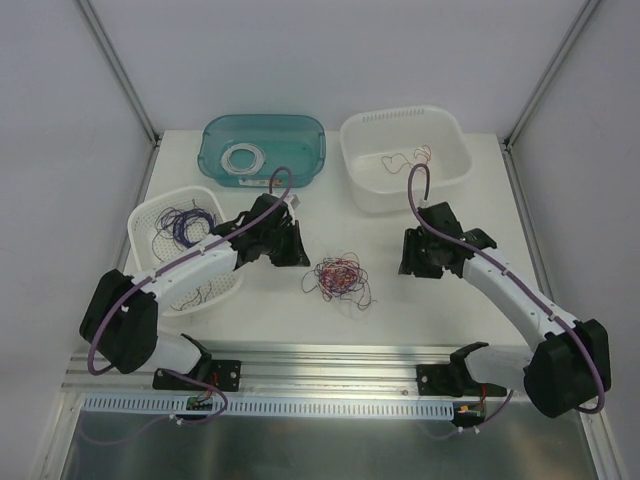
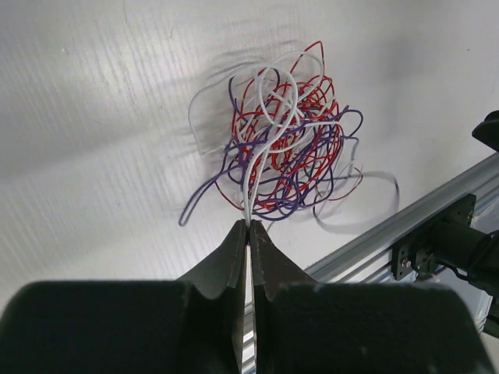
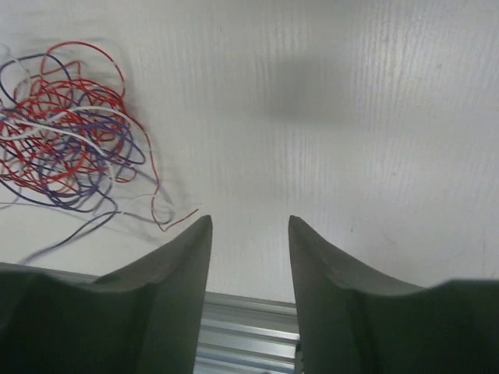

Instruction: Untangle the cables

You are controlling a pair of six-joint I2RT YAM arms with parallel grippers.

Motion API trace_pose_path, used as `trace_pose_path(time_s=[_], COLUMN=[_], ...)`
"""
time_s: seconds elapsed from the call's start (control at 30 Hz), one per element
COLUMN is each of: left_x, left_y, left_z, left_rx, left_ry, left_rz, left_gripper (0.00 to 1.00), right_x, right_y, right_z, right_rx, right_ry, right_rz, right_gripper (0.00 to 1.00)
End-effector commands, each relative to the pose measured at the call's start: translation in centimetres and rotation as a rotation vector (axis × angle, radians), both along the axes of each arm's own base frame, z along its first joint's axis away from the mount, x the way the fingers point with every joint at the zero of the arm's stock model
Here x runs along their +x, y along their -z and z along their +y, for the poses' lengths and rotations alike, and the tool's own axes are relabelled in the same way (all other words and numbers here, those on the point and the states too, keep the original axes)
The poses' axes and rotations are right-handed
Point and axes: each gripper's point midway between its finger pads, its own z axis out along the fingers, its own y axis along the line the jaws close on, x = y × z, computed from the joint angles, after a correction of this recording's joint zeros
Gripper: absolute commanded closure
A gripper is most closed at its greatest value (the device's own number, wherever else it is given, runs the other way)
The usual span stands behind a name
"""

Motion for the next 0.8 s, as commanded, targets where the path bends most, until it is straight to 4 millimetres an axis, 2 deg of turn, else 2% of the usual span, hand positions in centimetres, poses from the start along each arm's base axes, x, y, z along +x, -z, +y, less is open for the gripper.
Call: trace_pose_path(time_s=[0.0,0.07,0.2,0.3,0.33,0.43,0.5,0.6,0.63,0.67,0.77], left_x=[0.2,-0.1,-0.2,-0.3,-0.4,-0.7,-0.9,-1.2,-1.2,-1.3,-1.4], left_y=[-0.7,-0.9,-2.0,-3.3,-3.7,-3.8,-3.7,-3.9,-4.2,-4.3,-4.7], left_z=[-0.9,-0.9,-0.5,-0.2,-0.1,0.0,0.1,0.1,0.2,0.2,0.4], left_rx=[-0.055,-0.056,-0.061,-0.067,-0.067,-0.069,-0.068,-0.074,-0.076,-0.077,-0.081], left_ry=[0.015,0.028,0.026,0.039,0.050,0.073,0.080,0.090,0.092,0.096,0.098], left_rz=[-0.006,-0.016,-0.070,-0.130,-0.149,-0.164,-0.164,-0.172,-0.183,-0.189,-0.207], left_gripper=[1.00,1.00,1.00,1.00,1.00,1.00,1.00,1.00,1.00,1.00,1.00], right_x=[0.5,1.0,1.2,1.4,1.3,1.8,2.2,2.5,2.6,2.9,3.3], right_y=[-1.3,-2.4,-4.5,-5.2,-4.8,-4.8,-4.0,-1.8,-1.2,0.0,1.6], right_z=[0.0,1.2,4.5,7.0,8.0,10.3,11.9,14.1,14.5,15.3,17.1], right_rx=[-0.028,-0.006,0.106,0.173,0.181,0.207,0.212,0.206,0.202,0.193,0.187], right_ry=[-0.071,-0.125,-0.251,-0.325,-0.357,-0.428,-0.472,-0.528,-0.538,-0.553,-0.580], right_rz=[-0.058,-0.108,-0.179,-0.218,-0.205,-0.226,-0.223,-0.186,-0.182,-0.173,-0.173], right_gripper=[0.51,0.43,0.35,0.32,0.32,0.31,0.30,0.20,0.14,0.12,0.07])
